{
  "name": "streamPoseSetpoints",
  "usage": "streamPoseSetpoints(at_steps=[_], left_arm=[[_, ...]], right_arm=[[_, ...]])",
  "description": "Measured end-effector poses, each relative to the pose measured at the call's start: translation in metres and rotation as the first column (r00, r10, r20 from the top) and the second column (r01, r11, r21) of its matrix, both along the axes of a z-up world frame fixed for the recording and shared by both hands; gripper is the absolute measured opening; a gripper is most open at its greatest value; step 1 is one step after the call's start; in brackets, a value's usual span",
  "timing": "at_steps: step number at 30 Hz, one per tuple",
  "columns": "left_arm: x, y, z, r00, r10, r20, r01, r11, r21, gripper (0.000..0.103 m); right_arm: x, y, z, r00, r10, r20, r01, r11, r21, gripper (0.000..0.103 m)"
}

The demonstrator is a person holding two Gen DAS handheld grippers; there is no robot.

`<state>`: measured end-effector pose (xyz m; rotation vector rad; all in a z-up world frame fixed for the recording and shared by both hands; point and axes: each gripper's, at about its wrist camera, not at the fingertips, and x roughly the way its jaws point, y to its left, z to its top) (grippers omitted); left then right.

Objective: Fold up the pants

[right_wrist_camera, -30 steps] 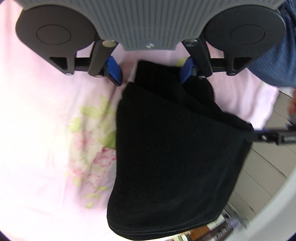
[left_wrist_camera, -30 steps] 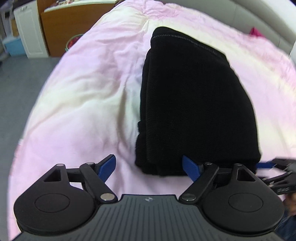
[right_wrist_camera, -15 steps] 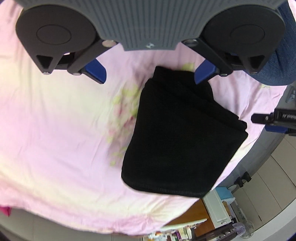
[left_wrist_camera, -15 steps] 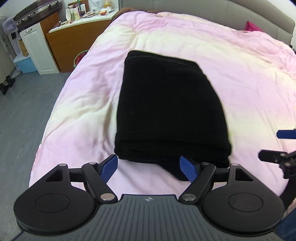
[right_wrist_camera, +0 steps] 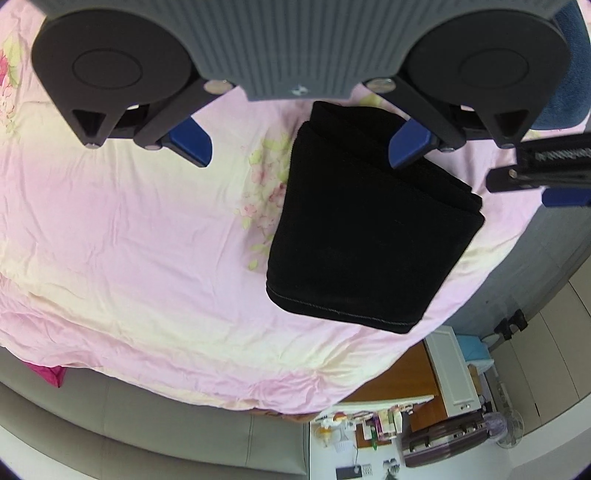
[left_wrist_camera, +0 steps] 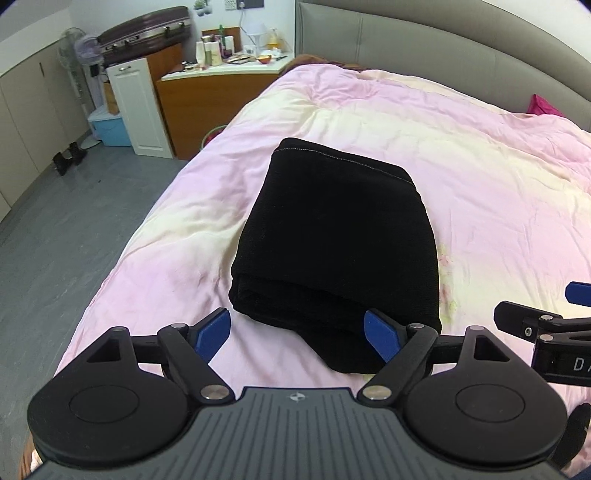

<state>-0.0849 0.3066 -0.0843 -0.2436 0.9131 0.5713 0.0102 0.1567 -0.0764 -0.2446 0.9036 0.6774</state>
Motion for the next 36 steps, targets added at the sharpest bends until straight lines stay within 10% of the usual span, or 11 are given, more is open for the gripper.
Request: streamPoseSetpoints(at_steps=[36], left_arm=[[-0.002,-0.033,0.009,1.000,-0.002,0.002,0.002,0.998,0.067,0.096]], right_arm=[[-0.021,-0.023,0.005,0.998,-0.062,0.009,0.061,0.997,0.051,0.098]])
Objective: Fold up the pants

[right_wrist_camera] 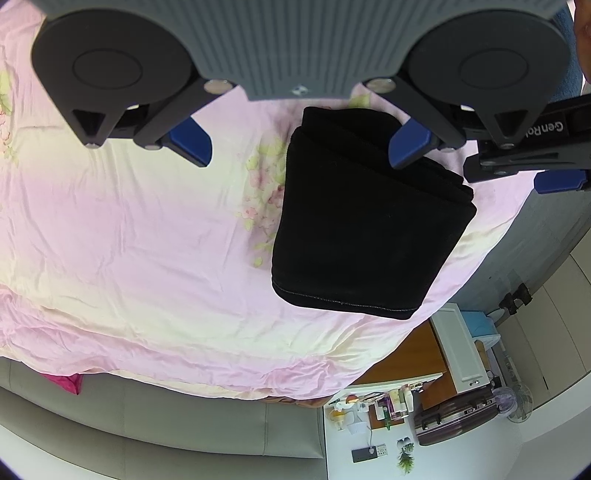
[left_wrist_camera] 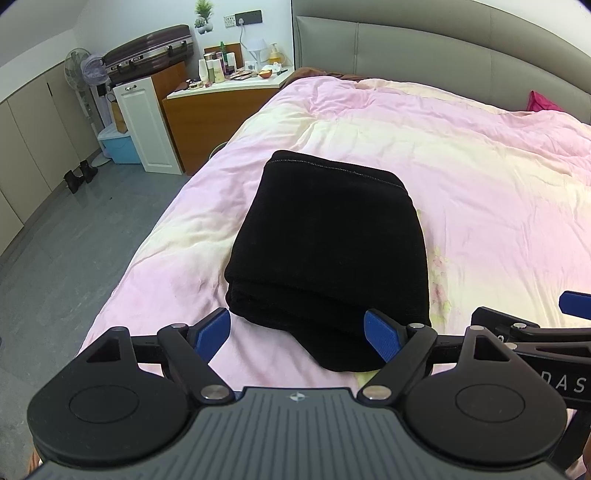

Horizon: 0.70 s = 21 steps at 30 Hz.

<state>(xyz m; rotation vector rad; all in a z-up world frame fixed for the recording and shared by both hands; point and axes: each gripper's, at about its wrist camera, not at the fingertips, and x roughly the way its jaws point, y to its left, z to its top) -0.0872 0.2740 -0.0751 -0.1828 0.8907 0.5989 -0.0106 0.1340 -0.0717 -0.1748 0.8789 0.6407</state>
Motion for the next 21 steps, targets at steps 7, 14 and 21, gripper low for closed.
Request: streamPoseSetpoints(at_steps=[7,14,21], left_arm=[[0.0001,-0.0005,0.0013,1.000,-0.003,0.001,0.003,1.000,0.005,0.096],[-0.0014,-0.0020,0.0011,1.000,-0.004,0.001,0.003,1.000,0.008,0.096],[-0.0010,-0.0017,0.0014,1.000,-0.005,0.002,0.004,1.000,0.008,0.096]], right_arm=[[-0.0009,-0.0024,0.0025,1.000,-0.003,-0.005,0.003,1.000,-0.002,0.098],[-0.0021,-0.0055,0.0038,1.000,-0.006,-0.001,0.006,1.000,0.002,0.098],[-0.0028,-0.0066,0.0035,1.000,-0.006,0.000,0.006,1.000,0.003,0.098]])
